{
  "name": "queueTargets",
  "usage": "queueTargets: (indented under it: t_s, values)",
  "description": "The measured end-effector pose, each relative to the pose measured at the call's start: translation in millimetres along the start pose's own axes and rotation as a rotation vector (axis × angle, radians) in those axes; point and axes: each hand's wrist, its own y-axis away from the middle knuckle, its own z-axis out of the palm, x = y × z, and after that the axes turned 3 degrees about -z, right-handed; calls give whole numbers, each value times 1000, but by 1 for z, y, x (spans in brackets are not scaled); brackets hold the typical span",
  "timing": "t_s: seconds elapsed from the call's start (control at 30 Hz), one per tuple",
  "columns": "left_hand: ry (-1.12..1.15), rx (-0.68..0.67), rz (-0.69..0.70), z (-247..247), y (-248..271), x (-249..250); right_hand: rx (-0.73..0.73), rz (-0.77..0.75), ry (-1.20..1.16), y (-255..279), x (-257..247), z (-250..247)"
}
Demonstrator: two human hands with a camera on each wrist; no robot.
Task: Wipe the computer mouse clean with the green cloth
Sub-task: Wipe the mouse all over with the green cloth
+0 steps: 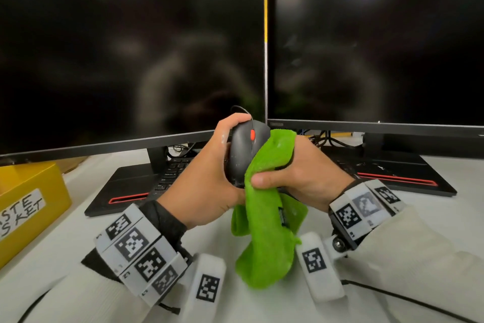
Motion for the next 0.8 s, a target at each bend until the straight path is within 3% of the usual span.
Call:
queueTargets:
  t_s: [0.23,0.37,0.5,0.7,0.8]
  values:
    - [-47,-57,11,0,1,6,220,48,25,0,-5,1]
    - [-11,-68,-35,-4,1,4,141,29,-114,1,-7,-4]
    - [-18,-59,-9,-4,1,4,51,-44,-64,1,-2,-4]
    - [-57,-77,28,0,0,7,229,22,6,1,-13,1]
    - [-32,-90,-9,-3,1,7,242,51,-63,0,-15,-2]
